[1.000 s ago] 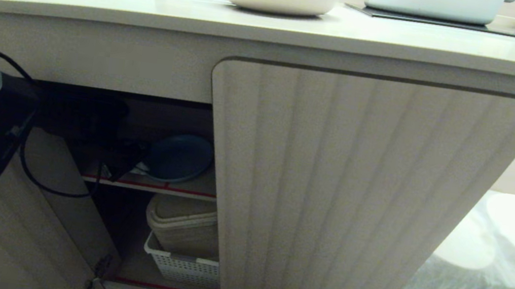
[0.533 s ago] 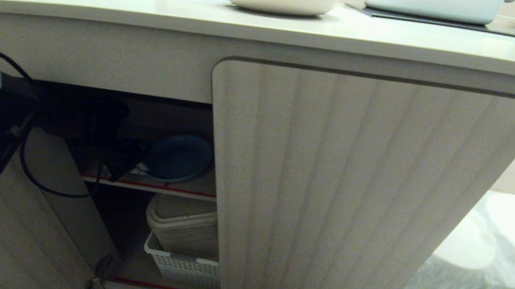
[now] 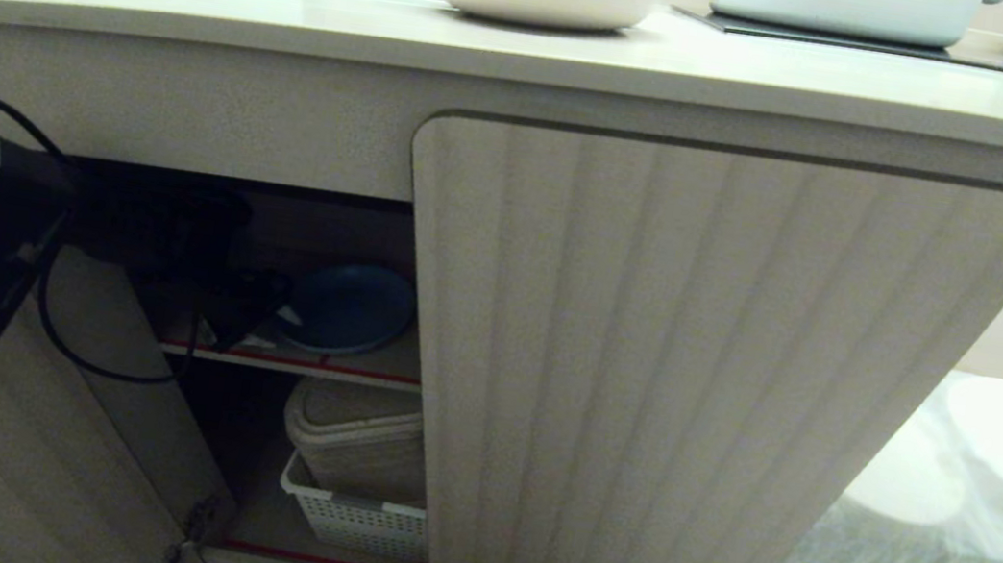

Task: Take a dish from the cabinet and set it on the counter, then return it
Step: Put it back into the cabinet

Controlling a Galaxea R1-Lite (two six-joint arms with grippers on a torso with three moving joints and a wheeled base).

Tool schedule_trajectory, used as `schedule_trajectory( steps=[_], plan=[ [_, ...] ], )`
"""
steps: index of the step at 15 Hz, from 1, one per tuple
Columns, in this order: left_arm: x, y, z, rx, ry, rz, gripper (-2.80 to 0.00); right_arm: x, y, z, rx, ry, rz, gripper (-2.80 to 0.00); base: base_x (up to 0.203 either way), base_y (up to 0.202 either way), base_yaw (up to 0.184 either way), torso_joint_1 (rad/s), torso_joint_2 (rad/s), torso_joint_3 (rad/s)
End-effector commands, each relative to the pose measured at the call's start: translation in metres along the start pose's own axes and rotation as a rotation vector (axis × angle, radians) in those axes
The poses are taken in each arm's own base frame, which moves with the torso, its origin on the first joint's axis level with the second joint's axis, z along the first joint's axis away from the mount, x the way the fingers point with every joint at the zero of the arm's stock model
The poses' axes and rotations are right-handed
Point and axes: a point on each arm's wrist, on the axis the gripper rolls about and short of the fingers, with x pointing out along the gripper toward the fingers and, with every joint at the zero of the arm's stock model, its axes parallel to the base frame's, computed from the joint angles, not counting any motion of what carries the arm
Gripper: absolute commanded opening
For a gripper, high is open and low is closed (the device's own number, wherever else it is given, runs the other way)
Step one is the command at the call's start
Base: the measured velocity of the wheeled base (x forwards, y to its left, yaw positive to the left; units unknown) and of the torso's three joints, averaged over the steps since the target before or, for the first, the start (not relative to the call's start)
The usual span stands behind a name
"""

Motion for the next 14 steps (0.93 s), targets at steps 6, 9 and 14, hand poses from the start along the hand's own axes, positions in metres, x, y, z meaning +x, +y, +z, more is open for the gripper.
schedule_trajectory(
  steps=[6,9,14],
  plan=[
    [-0.0014,-0.0002,-0.0006,-0.006,0.002,0.001,0.00,0.0000,0.0000,0.0000,0.000,0.000,0.001,-2.80,0.000,0.000,0.000,0.000,0.00,0.000],
    [-0.0025,-0.0008,-0.0026,-0.002,0.005,0.002,0.00,0.0000,0.0000,0.0000,0.000,0.000,0.001,-2.80,0.000,0.000,0.000,0.000,0.00,0.000],
    [-0.0030,-0.0002,-0.0024,-0.004,0.005,0.003,0.00,0.0000,0.0000,0.0000,0.000,0.000,0.000,-2.80,0.000,0.000,0.000,0.000,0.00,0.000]
  ],
)
